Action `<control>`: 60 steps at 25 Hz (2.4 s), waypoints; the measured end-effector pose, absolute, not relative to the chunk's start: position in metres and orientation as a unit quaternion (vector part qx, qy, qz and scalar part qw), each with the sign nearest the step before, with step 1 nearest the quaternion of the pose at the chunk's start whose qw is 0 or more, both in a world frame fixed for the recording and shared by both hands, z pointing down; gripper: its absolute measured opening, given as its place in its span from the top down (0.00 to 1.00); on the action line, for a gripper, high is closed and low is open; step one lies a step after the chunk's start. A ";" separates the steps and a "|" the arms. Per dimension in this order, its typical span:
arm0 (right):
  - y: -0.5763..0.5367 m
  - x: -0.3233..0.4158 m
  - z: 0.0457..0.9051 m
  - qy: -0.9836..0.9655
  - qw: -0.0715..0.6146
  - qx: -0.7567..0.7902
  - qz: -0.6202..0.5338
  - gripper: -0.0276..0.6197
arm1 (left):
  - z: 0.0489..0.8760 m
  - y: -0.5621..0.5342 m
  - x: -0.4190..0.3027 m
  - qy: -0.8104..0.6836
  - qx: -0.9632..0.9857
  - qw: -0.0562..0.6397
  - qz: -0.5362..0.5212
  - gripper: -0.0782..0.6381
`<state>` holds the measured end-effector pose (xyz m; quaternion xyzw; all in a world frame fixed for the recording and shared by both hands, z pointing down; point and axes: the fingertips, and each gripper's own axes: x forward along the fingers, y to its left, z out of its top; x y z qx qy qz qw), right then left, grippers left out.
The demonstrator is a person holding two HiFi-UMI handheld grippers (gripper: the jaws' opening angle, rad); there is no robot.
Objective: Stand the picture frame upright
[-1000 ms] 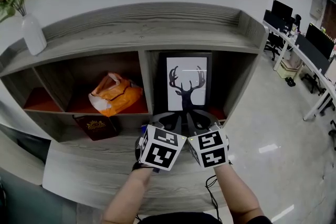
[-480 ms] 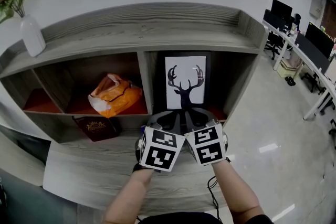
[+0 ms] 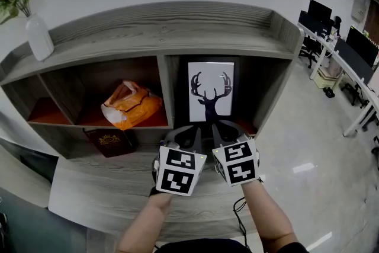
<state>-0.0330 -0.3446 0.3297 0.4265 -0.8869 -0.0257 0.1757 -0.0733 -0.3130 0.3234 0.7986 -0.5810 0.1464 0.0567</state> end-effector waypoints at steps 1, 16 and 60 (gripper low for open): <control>-0.344 -0.032 0.329 -0.887 0.172 0.427 -0.025 0.95 | 0.324 -0.312 -0.074 -0.582 0.798 0.057 0.143 0.90; -0.314 -0.014 0.328 -0.881 0.145 0.450 -0.017 0.95 | 0.328 -0.287 -0.074 -0.584 0.802 0.067 0.104 0.90; -0.223 0.030 0.379 -0.849 0.152 0.502 0.063 0.96 | 0.379 -0.205 -0.074 -0.557 0.814 0.115 0.117 0.90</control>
